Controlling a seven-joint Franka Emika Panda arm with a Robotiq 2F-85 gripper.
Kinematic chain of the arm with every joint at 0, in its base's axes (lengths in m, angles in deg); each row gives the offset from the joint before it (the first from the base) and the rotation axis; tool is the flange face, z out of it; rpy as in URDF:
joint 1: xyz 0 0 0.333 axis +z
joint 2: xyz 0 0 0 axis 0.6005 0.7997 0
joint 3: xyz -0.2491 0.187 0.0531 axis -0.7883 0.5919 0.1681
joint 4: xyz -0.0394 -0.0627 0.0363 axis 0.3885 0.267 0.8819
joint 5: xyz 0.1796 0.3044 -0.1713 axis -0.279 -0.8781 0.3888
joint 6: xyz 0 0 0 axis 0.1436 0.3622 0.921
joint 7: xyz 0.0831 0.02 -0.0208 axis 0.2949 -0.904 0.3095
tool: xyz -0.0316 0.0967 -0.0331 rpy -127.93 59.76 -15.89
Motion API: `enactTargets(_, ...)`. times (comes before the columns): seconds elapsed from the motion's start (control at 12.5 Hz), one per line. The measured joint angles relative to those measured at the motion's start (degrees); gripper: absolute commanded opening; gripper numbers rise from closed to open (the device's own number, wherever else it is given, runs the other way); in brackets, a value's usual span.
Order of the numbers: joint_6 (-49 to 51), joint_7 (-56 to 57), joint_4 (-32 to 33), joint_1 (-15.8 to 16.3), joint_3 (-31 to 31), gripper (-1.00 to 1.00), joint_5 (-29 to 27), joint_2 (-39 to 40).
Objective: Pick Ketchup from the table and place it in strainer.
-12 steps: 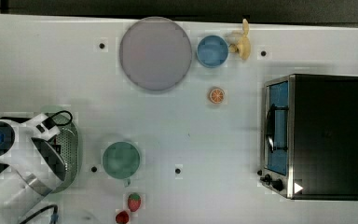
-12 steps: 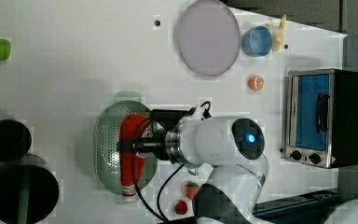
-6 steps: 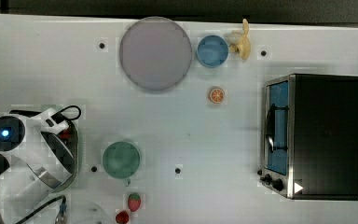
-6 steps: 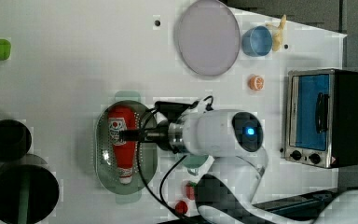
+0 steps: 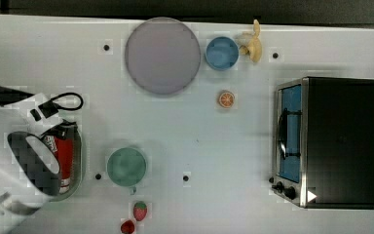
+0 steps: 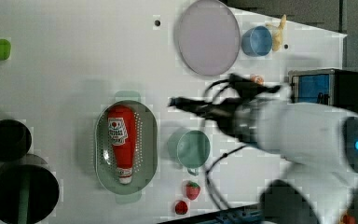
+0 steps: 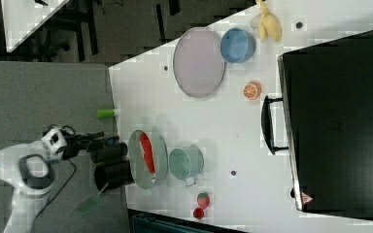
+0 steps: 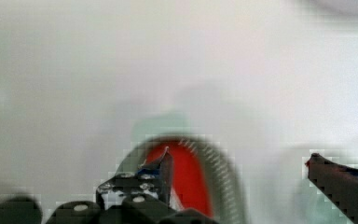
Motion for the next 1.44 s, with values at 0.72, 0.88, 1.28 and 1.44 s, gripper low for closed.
enactTargets(0.72,24.7,-1.0,-10.0,-9.3,-21.1,1.00,-6.7,-13.2)
enactTargets(0.88,30.5,-1.0,-11.9,-10.8,-25.4,1.00,-6.9,-12.7)
enactTargets(1.28,35.7,-0.7,-13.3,-11.4,-27.8,1.00,-6.9,-13.4)
enactTargets(1.44,35.8,-0.7,-13.9,-10.7,-27.7,1.00,-7.9,-13.4)
